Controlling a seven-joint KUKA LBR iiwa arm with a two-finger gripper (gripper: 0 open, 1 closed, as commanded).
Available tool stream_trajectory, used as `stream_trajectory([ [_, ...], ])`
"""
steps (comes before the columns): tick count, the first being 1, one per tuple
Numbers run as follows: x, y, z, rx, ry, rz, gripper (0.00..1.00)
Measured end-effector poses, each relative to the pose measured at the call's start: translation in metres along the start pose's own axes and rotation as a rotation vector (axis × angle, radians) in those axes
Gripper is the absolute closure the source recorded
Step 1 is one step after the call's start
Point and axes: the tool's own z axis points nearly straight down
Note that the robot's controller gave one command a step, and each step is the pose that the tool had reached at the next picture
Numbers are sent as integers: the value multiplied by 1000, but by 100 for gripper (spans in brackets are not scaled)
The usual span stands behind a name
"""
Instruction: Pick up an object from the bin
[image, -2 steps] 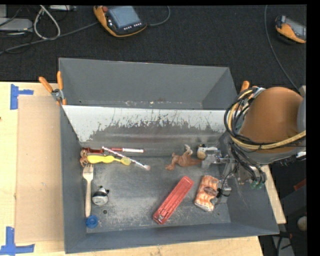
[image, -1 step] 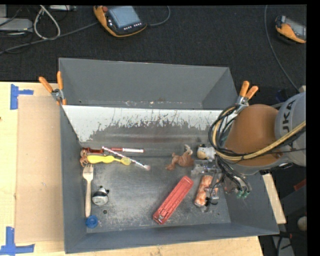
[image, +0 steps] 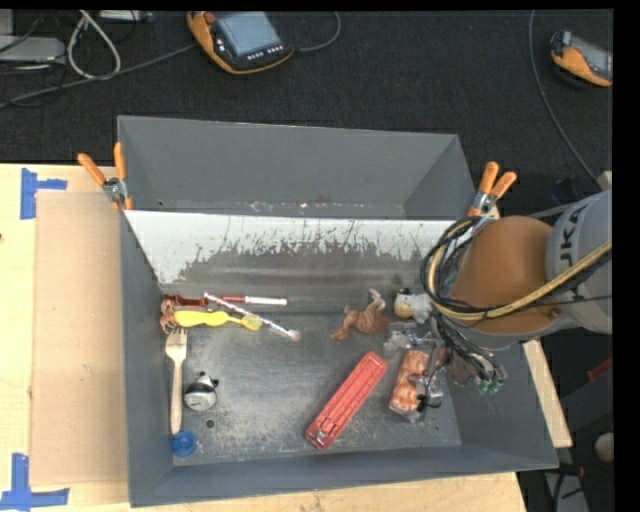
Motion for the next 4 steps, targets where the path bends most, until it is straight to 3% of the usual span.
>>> stream_trajectory([
  [1,-2,35,22,-4,9,-114,0],
  [2,4,50,19,0,5,-60,100],
  [3,4,50,19,0,4,-61,100],
  [4,-1,18,-21,-3,8,-151,100],
])
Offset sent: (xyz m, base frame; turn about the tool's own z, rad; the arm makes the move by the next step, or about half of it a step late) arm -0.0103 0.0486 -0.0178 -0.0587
